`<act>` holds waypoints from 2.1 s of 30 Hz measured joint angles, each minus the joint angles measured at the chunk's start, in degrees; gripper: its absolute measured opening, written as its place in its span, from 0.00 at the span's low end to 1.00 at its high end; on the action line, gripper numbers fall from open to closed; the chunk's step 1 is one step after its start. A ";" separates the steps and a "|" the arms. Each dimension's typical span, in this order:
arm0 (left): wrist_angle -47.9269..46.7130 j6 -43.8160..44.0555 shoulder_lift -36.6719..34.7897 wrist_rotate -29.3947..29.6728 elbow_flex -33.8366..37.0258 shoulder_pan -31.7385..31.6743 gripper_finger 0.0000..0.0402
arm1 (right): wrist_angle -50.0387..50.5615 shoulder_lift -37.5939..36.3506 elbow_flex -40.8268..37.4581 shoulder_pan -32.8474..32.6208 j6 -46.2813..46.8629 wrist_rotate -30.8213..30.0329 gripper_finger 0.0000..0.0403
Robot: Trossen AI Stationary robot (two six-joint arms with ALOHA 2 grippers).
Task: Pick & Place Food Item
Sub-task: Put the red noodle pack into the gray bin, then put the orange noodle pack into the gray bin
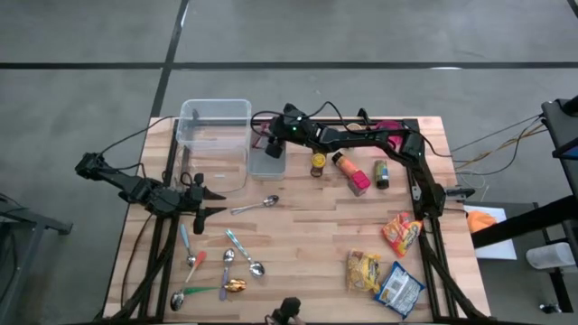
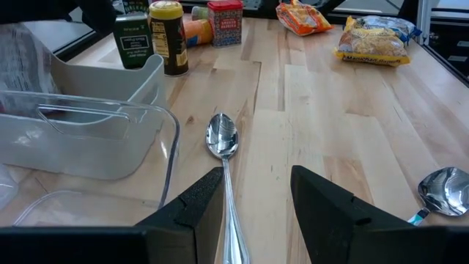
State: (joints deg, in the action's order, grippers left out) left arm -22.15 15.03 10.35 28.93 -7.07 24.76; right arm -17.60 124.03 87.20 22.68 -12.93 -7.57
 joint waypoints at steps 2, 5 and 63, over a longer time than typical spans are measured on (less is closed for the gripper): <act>0.02 0.00 0.00 0.00 0.00 -0.01 0.41 | -0.72 0.00 0.02 0.02 0.77 0.07 0.55; -0.01 0.00 0.00 -0.01 0.00 -0.01 0.41 | -1.20 0.00 0.02 0.04 0.96 0.07 0.58; 0.02 0.02 0.00 -0.01 0.00 0.00 0.41 | 60.12 -29.90 0.00 -22.24 42.41 -26.97 0.62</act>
State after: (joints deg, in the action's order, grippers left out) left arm -22.13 15.05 10.35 28.93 -7.07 24.76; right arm 42.52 94.13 87.20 0.43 29.48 -34.54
